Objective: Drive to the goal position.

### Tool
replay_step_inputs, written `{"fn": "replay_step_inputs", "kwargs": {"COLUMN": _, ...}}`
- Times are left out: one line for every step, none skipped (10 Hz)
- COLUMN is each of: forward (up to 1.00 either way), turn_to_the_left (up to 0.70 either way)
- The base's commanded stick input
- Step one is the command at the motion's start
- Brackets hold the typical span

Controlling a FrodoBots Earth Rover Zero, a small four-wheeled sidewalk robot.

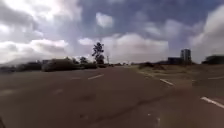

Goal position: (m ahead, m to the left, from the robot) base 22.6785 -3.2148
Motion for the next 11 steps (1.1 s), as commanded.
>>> {"fn": "replay_step_inputs", "kwargs": {"forward": 1.00, "turn_to_the_left": -0.27}}
{"fn": "replay_step_inputs", "kwargs": {"forward": 1.00, "turn_to_the_left": -0.40}}
{"fn": "replay_step_inputs", "kwargs": {"forward": 1.00, "turn_to_the_left": -0.40}}
{"fn": "replay_step_inputs", "kwargs": {"forward": 1.00, "turn_to_the_left": -0.24}}
{"fn": "replay_step_inputs", "kwargs": {"forward": 1.00, "turn_to_the_left": -0.10}}
{"fn": "replay_step_inputs", "kwargs": {"forward": 1.00, "turn_to_the_left": 0.00}}
{"fn": "replay_step_inputs", "kwargs": {"forward": 1.00, "turn_to_the_left": 0.00}}
{"fn": "replay_step_inputs", "kwargs": {"forward": 1.00, "turn_to_the_left": 0.00}}
{"fn": "replay_step_inputs", "kwargs": {"forward": 1.00, "turn_to_the_left": 0.00}}
{"fn": "replay_step_inputs", "kwargs": {"forward": 1.00, "turn_to_the_left": 0.00}}
{"fn": "replay_step_inputs", "kwargs": {"forward": 1.00, "turn_to_the_left": 0.00}}
